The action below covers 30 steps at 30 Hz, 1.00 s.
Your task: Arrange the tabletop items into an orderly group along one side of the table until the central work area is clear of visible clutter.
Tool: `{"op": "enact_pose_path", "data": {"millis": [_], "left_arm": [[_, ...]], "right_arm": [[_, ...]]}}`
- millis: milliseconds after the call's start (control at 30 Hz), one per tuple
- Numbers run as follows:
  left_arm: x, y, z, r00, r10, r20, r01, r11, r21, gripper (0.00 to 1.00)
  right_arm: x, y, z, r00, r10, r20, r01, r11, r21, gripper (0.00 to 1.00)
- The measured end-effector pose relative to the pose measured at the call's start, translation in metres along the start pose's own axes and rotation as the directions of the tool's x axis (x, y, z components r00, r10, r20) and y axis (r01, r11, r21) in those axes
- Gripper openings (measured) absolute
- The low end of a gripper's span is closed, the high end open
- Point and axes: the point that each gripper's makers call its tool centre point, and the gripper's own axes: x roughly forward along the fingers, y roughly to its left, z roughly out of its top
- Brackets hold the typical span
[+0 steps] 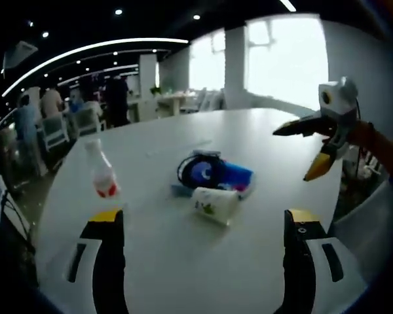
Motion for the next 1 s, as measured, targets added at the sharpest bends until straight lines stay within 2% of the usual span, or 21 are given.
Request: {"op": "enact_pose_path", "data": {"millis": [167,233,400,633,833,1000], "left_arm": [[0.0,0.001,-0.002,1.0,0.002,0.005,-0.002,1.0,-0.003,0.99],[0.0,0.001,-0.003,1.0,-0.006,0.006,0.006,1.0,-0.01,0.99],[0.001,0.002,-0.011,1.0,-0.006,-0.007,0.006,1.0,-0.024,0.99],[0.001,0.002,-0.012,1.0,-0.011,-0.005,0.011,0.999,-0.034,0.99],[0.0,0.0,-0.01,1.0,-0.027,0.003,0.028,0.998,-0.05,0.99],[0.0,-0.001,-0.01,0.999,-0.035,-0.003,0.035,0.999,-0.033,0.99]], "right_arm": [[0.015,-0.001,-0.003,1.0,0.004,-0.002,-0.004,0.999,-0.051,0.94],[0.02,0.001,-0.004,1.0,0.015,-0.01,-0.015,0.998,-0.053,0.87],[0.039,0.005,-0.011,0.999,0.04,-0.018,-0.041,0.998,-0.055,0.85],[0.06,0.007,-0.016,0.998,0.069,-0.012,-0.07,0.995,-0.075,0.75],[0.076,0.011,-0.022,0.995,0.087,-0.038,-0.09,0.992,-0.093,0.7],[0.086,0.007,-0.027,0.996,0.07,-0.052,-0.076,0.99,-0.119,0.6]]}}
